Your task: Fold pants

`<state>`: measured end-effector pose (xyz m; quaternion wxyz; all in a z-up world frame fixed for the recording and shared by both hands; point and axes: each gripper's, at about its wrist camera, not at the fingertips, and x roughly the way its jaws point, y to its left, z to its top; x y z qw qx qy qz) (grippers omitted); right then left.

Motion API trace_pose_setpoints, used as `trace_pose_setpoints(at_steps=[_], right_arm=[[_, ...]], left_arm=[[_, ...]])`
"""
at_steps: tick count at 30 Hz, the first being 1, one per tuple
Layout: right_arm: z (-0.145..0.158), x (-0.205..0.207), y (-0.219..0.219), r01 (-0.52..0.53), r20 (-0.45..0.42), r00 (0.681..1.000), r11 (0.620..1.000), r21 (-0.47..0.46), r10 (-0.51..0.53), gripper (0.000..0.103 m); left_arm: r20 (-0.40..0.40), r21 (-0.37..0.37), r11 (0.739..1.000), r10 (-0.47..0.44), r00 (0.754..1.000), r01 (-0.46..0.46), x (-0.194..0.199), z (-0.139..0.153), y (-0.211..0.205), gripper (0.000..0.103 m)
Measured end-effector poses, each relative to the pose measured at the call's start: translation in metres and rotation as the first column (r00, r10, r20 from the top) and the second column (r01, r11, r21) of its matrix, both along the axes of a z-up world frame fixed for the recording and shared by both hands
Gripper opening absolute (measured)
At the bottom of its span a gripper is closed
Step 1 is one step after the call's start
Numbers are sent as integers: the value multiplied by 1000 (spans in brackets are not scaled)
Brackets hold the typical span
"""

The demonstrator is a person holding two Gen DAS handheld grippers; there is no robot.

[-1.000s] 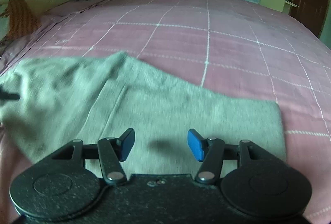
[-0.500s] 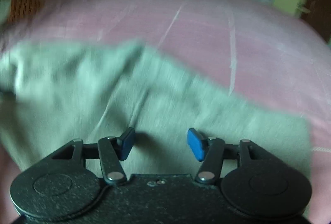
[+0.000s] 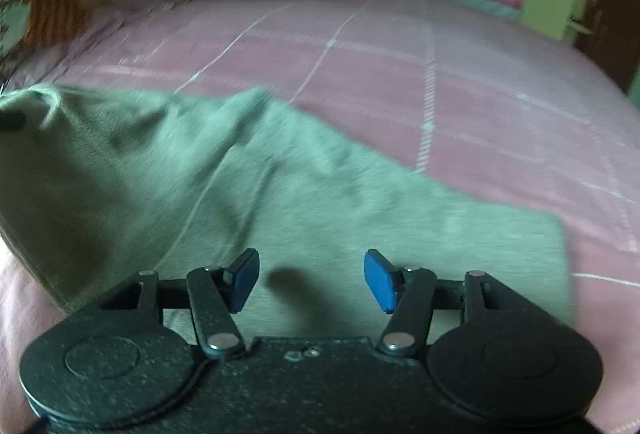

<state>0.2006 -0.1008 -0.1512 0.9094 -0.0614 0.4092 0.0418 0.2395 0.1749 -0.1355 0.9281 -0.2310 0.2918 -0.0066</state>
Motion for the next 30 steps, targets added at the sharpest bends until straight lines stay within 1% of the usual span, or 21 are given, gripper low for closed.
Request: trace_pose_setpoints(at_steps=[1, 2, 3, 4, 5, 7, 8, 9, 10, 13, 14, 15, 18, 20, 21, 23, 24, 27, 28, 29, 30], right_arm=[[1, -4, -5, 19, 11, 1000, 1000, 0, -19, 58], [-3, -5, -9, 20, -9, 1000, 1000, -2, -20, 58], [-14, -1, -9, -10, -98, 995, 1000, -16, 9, 59], [-17, -2, -12, -31, -114, 993, 999, -18, 29, 58], [-12, -4, -15, -27, -108, 994, 1000, -11, 26, 57], [0, -9, -29, 20, -79, 997, 999, 49, -16, 58], [6, -13, -37, 45, -59, 997, 997, 67, -42, 59], [10, -16, -46, 64, -48, 997, 995, 72, -61, 59], [15, -20, -55, 80, -39, 996, 994, 80, -77, 60], [22, -34, -89, 143, -37, 989, 983, 114, -140, 63], [22, -37, -100, 165, -46, 986, 977, 132, -160, 66], [22, -42, -112, 186, -57, 982, 969, 161, -179, 67], [22, -54, -136, 215, -65, 976, 957, 196, -206, 68], [22, -59, -146, 218, -62, 976, 955, 202, -210, 69], [22, -59, -148, 220, -63, 975, 954, 203, -212, 69], [21, -59, -151, 224, -65, 975, 952, 210, -215, 69], [19, -58, -152, 225, -64, 974, 951, 213, -216, 69], [22, -64, -152, 226, -51, 974, 949, 221, -221, 69], [23, -66, -154, 227, -48, 974, 948, 222, -222, 70], [24, -69, -157, 232, -46, 973, 946, 226, -227, 69], [25, -72, -161, 237, -46, 971, 943, 235, -233, 69]], left_arm=[[19, 29, 998, -53, 998, 53, 1, 10, -15, 17], [32, 60, 993, -107, 994, 105, 2, 18, -32, 17], [44, 95, 983, -160, 986, 155, 2, 25, -50, 17], [53, 133, 969, -215, 975, 207, 1, 29, -68, 17], [54, 166, 952, -268, 962, 256, 0, 32, -87, 17], [47, 216, 916, -357, 933, 339, -6, 34, -123, 17], [38, 241, 891, -404, 914, 384, -10, 33, -142, 17], [25, 264, 864, -450, 893, 428, -15, 30, -162, 17], [1, 289, 830, -499, 867, 477, -19, 25, -183, 17], [-146, 383, 690, -612, 778, 614, -31, -3, -245, 18], [-189, 413, 653, -621, 761, 635, -36, -11, -260, 20], [-215, 446, 626, -619, 756, 640, -41, -16, -270, 22], [-205, 505, 598, -617, 760, 622, -58, -9, -283, 23], [-196, 548, 568, -627, 754, 614, -65, 1, -289, 23], [-190, 553, 563, -632, 751, 614, -67, 6, -291, 23], [-177, 547, 566, -641, 747, 616, -66, 16, -294, 23], [-175, 556, 556, -648, 741, 618, -68, 19, -298, 23], [-197, 600, 482, -685, 702, 639, -70, 16, -309, 23], [-206, 590, 476, -693, 691, 652, -68, 14, -309, 23], [-208, 571, 483, -697, 686, 664, -71, 17, -308, 23], [-204, 543, 497, -704, 680, 677, -72, 19, -307, 23]])
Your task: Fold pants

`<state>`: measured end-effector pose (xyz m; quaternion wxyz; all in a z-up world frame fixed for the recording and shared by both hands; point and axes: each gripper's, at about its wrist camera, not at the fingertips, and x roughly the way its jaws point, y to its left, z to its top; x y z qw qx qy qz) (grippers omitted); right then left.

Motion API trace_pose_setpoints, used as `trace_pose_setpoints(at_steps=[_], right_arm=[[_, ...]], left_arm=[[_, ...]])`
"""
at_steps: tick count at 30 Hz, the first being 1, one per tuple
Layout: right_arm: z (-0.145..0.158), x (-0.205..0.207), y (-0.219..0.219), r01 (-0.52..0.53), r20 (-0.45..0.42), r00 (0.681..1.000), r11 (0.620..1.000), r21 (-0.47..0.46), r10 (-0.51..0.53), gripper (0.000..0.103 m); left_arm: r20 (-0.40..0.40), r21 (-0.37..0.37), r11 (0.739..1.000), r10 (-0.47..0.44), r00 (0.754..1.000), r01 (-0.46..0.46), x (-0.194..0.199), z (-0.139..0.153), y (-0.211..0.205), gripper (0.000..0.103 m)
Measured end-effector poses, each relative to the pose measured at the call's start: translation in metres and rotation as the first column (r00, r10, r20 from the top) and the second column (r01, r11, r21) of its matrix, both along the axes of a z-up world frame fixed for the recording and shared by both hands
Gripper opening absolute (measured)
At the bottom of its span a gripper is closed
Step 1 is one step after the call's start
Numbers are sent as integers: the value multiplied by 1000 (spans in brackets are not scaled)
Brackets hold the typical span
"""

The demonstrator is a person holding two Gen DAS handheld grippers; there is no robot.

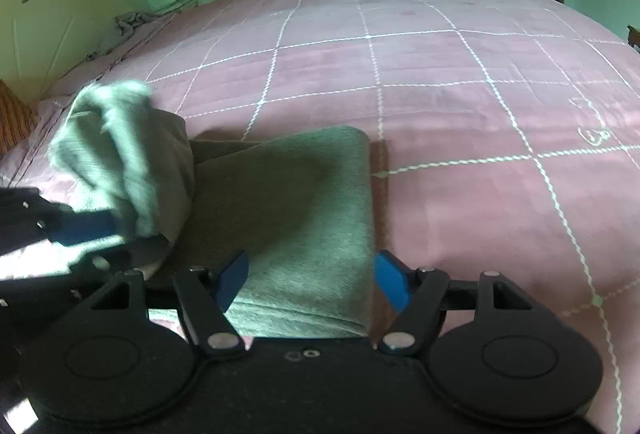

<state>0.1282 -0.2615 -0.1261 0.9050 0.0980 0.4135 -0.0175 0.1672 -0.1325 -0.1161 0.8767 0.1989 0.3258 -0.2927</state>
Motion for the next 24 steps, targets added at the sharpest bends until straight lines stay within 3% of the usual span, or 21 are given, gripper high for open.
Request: trace_pose_setpoints(at_steps=[4, 7, 10, 13, 15, 16, 18, 21, 24], right_arm=[[1, -8, -13, 23, 8, 1000, 999, 25, -23, 70], [0, -7, -16, 20, 8, 1000, 999, 44, -21, 70], [-2, -5, -13, 13, 3, 1000, 997, 71, -14, 70], [-3, -1, -6, 1, -3, 1000, 996, 88, -1, 70], [-3, 5, -2, -4, -4, 1000, 995, 98, 5, 71], [-3, 9, 0, -3, -6, 1000, 994, 111, 4, 72], [-5, 17, 1, 13, -8, 1000, 989, 147, -12, 75], [-9, 30, 0, 46, -28, 999, 976, 211, -41, 79], [-16, 42, 3, 60, -41, 998, 970, 237, -52, 71]], left_arm=[[-35, -81, 996, 39, 999, -41, -3, 11, 11, 23], [-118, -150, 974, 151, 982, -168, 7, 13, 40, 23], [-223, -192, 924, 286, 932, -330, 22, 3, 82, 23], [-292, -183, 862, 412, 863, -473, 30, -16, 123, 23], [-358, -186, 820, 456, 815, -541, 32, -33, 143, 23], [-388, -197, 810, 453, 803, -552, 32, -42, 152, 23], [-405, -225, 800, 443, 800, -557, 29, -50, 159, 23], [-384, -223, 807, 442, 811, -546, 26, -50, 153, 23], [-390, -239, 802, 437, 811, -548, 32, -52, 154, 23]])
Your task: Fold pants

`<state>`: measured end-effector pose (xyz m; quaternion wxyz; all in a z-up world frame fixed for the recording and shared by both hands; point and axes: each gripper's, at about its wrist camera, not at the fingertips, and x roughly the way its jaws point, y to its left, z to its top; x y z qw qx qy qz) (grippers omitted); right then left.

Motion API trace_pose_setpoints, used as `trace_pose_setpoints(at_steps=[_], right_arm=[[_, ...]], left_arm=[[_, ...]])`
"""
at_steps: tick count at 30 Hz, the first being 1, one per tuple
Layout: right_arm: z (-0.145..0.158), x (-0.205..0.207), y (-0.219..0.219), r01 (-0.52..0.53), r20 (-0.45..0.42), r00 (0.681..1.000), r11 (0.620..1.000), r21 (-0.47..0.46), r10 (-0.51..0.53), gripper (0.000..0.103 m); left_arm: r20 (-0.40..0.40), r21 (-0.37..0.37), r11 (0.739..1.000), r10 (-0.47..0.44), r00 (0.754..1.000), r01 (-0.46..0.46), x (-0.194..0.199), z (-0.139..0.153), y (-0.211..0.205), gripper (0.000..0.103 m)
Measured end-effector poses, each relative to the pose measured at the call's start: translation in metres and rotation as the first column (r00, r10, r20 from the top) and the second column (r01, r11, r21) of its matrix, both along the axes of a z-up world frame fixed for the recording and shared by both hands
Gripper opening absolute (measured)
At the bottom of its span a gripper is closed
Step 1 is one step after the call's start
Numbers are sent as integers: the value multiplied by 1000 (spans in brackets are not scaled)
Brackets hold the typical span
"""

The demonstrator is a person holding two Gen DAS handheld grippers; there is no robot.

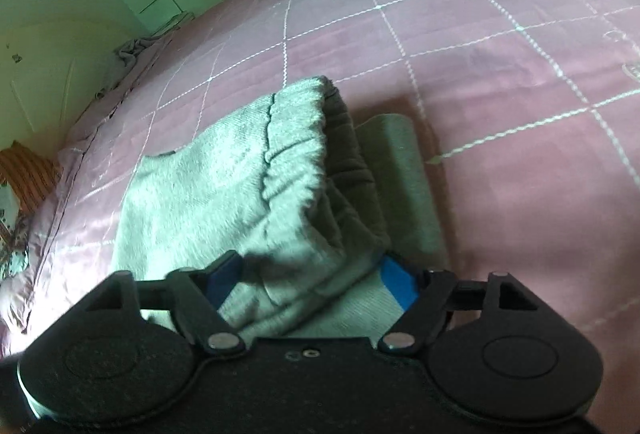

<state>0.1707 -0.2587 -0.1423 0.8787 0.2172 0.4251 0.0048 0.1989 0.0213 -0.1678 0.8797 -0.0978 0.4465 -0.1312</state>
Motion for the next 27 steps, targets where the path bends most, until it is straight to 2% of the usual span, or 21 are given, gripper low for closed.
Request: trace_pose_setpoints(at_steps=[5, 7, 10, 12, 14, 16, 18, 20, 21, 24, 26, 27], right_arm=[[-4, 12, 10, 14, 20, 1000, 999, -30, -14, 47], [7, 6, 20, -7, 62, 998, 997, -75, 12, 41], [35, -12, 20, -27, 150, 988, 997, -72, 38, 29], [45, -23, 13, -39, 170, 984, 997, -72, 51, 29], [45, -33, 6, -28, 162, 986, 994, -110, 45, 29], [36, -38, -5, 13, 133, 991, 995, -102, 1, 28], [21, -42, -18, 49, 95, 995, 997, -56, -44, 30], [7, -37, -19, 41, 42, 998, 996, -78, -38, 39], [7, -36, -19, 48, 44, 998, 995, -85, -45, 40], [20, -34, -18, 42, 53, 998, 994, -98, -37, 42], [35, -42, -12, 55, 94, 995, 986, -157, -40, 50], [42, -46, -10, 65, 125, 991, 979, -194, -41, 51]], left_arm=[[-2, -9, 1000, -10, 1000, 10, 2, 2, 4, 23], [8, -3, 1000, -14, 1000, 14, 0, 3, 4, 23], [31, -13, 1000, -7, 999, 7, -7, 11, 3, 23], [40, -18, 1000, -20, 999, 21, -10, 15, -3, 23], [34, 1, 999, -42, 999, 42, -11, 14, -12, 23], [30, 23, 999, -47, 998, 47, -12, 10, -19, 23], [31, 60, 997, -51, 998, 49, -12, 5, -26, 23], [29, 66, 997, -52, 998, 50, -11, 6, -27, 23], [21, 58, 997, -49, 999, 48, -10, 8, -25, 23], [22, 24, 999, -24, 999, 23, -10, 17, -16, 23], [46, 25, 1000, -11, 999, 10, -8, 21, -12, 23], [46, 29, 999, -15, 999, 13, -6, 22, -13, 23]])
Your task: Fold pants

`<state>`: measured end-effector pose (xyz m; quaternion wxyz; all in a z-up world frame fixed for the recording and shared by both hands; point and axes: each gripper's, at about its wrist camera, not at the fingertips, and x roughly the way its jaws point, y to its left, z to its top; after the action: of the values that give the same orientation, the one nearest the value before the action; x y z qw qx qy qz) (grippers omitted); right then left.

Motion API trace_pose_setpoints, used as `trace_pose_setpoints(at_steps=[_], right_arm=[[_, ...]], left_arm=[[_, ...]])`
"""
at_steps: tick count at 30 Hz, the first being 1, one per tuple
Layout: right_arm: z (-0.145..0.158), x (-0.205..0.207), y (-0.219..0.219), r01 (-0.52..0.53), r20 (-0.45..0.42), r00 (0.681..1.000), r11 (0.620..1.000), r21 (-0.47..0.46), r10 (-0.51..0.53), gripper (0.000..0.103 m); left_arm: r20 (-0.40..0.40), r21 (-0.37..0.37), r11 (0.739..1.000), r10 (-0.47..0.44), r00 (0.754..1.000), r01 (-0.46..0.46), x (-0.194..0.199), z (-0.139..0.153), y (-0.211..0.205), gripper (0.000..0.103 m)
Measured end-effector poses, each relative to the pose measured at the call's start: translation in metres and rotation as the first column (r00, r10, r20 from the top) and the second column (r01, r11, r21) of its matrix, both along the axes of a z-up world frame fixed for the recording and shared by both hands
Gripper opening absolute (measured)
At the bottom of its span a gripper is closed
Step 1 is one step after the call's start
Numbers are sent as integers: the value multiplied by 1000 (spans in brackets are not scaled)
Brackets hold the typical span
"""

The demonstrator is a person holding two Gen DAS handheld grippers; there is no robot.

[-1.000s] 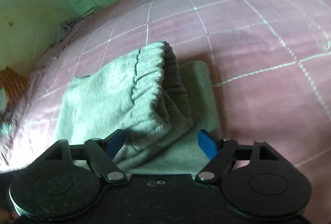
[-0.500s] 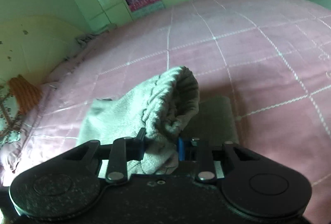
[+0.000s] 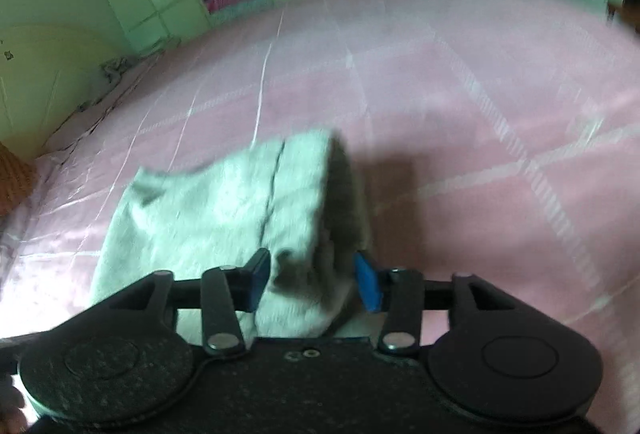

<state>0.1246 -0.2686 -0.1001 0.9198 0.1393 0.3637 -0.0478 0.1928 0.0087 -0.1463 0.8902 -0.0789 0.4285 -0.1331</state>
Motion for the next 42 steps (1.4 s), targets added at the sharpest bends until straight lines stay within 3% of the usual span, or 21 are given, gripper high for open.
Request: trace_pose_setpoints(at_steps=[2, 5, 9, 14, 17, 21, 25, 28, 31, 34, 36, 38, 39, 42], right_arm=[[10, -5, 10, -30, 51, 998, 997, -67, 34, 47], [8, -1, 34, -148, 44, 987, 977, -152, 156, 37], [-35, 10, 50, -252, -127, 966, 928, -275, 225, 34], [-27, 13, 45, -256, -117, 965, 934, -248, 233, 36], [-4, 17, 41, -240, -48, 971, 947, -212, 235, 39], [10, 54, 50, -240, -12, 969, 928, -286, 247, 39], [3, 91, 49, -229, -19, 972, 916, -330, 236, 40], [-36, 111, 41, -252, -164, 965, 903, -349, 206, 39], [-32, 111, 30, -233, -127, 971, 928, -292, 204, 40], [-14, 111, 38, -231, -56, 973, 916, -327, 226, 40], [-14, 120, 39, -228, -40, 973, 916, -330, 227, 41], [-40, 139, 35, -254, -166, 964, 906, -338, 209, 40], [-47, 142, 30, -255, -179, 962, 911, -325, 205, 40], [-30, 134, 20, -204, -132, 976, 946, -250, 175, 41]], left_arm=[[-29, 14, 1000, -8, 1000, 9, 6, -7, -3, 23], [-32, 57, 998, -27, 999, 29, 5, -19, -12, 24], [-33, 36, 998, -43, 999, 44, 1, -22, -12, 25], [-45, -1, 999, -34, 998, 34, 12, -7, -7, 25], [-21, 17, 998, -53, 998, 54, 31, 4, -16, 25], [-21, 66, 995, -67, 998, 68, 71, 4, -33, 25], [-65, 99, 993, -64, 996, 70, 114, -15, -46, 25], [-53, 98, 993, -63, 997, 68, 136, -17, -56, 25], [-39, 115, 992, -55, 998, 60, 160, -16, -67, 25], [-62, 120, 992, -35, 997, 43, 177, -24, -73, 25], [-73, 117, 993, -24, 997, 33, 179, -28, -74, 25], [-67, 101, 995, -15, 998, 22, 173, -23, -72, 25], [-57, 83, 996, -11, 998, 15, 167, -18, -68, 25], [-27, 67, 998, -20, 999, 21, 137, -3, -53, 25]])
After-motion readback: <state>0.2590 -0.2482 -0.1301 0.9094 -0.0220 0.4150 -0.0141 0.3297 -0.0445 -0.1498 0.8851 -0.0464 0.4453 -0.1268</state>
